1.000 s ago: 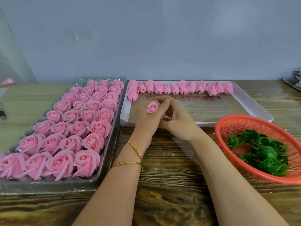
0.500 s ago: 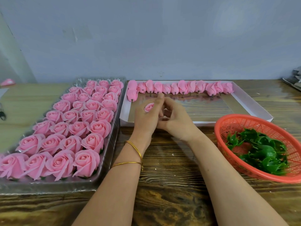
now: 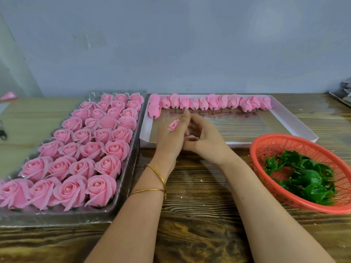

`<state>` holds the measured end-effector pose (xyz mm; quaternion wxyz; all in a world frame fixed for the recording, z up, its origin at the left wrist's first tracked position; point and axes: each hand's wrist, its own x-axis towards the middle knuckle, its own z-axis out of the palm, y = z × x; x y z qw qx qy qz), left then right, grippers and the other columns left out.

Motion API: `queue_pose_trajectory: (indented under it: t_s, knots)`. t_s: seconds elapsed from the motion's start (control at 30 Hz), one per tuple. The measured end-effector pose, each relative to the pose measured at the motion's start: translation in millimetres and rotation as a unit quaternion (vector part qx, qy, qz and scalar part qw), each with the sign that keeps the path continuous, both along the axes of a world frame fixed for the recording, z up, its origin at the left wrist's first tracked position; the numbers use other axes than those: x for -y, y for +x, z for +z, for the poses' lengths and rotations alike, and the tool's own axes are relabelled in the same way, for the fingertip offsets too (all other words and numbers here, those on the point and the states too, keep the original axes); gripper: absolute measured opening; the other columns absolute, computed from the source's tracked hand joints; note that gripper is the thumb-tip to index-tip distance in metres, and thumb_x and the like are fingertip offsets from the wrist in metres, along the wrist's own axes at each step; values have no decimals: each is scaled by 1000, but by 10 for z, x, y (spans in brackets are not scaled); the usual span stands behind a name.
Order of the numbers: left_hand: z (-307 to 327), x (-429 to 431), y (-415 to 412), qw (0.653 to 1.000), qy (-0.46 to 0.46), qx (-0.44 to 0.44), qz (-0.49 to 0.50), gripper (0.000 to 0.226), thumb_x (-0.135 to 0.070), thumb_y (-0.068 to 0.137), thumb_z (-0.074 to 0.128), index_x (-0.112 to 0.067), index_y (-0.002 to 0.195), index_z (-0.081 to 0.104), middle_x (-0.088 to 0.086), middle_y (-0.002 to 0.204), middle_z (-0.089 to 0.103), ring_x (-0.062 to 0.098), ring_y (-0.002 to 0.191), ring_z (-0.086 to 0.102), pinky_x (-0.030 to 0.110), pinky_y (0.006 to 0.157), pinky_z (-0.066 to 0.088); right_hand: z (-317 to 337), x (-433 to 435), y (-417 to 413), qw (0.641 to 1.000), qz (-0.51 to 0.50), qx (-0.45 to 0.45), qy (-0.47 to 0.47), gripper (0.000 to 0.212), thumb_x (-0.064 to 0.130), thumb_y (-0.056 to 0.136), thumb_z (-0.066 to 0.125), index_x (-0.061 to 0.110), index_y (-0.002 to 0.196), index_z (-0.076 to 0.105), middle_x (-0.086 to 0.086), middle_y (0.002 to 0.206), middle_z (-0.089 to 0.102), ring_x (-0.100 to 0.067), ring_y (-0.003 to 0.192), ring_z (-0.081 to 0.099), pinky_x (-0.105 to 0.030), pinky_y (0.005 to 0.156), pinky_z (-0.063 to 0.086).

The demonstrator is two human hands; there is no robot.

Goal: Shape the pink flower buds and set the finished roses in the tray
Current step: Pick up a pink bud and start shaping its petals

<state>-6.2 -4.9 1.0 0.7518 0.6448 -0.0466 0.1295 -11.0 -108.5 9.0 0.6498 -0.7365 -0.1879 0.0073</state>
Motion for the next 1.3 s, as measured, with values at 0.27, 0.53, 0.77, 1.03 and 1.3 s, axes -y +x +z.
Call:
queue_pose_trajectory:
  t_s: [0.27,0.53,0.77,1.03,1.3]
  knots:
    - [9,9,-15,1000,1,-14,-24,28,-50,81,69,-26,66,70,1,66,66,12,70,67,23,60,55,-14,-11,4,999,-28,19,-15,51,-15,74,72,6,117,54,-14,98,64,-28,86,62,-42,81,55]
    - [-3,1,-14,1000,16,4,-9,21,-18,89,67,3,85,66,11,75,67,7,68,65,17,55,51,1,3,-6,999,-23,14,-22,52,-17,77,67,8,120,53,-1,103,66,-5,92,64,-22,79,55]
    - [-2,-19,6,987,105,92,76,20,-25,93,63,-27,74,66,4,78,69,2,74,64,20,69,52,70,-32,-35,994,-92,13,55,36,18,68,57,19,104,61,6,95,65,-2,82,60,-21,75,51]
    - [-67,61,-23,975,161,122,97,26,-25,91,66,-37,68,61,-22,62,63,-9,65,59,6,56,40,44,-69,-42,990,-137,34,-19,47,43,74,65,17,113,63,-7,114,63,-16,102,60,-31,86,52]
    - [-93,46,-9,966,196,140,96,31,-28,94,61,-36,64,57,-20,63,62,-4,65,58,6,55,39,32,-71,-32,991,-123,39,-28,35,32,77,74,22,108,61,4,110,63,-15,103,60,-27,85,50]
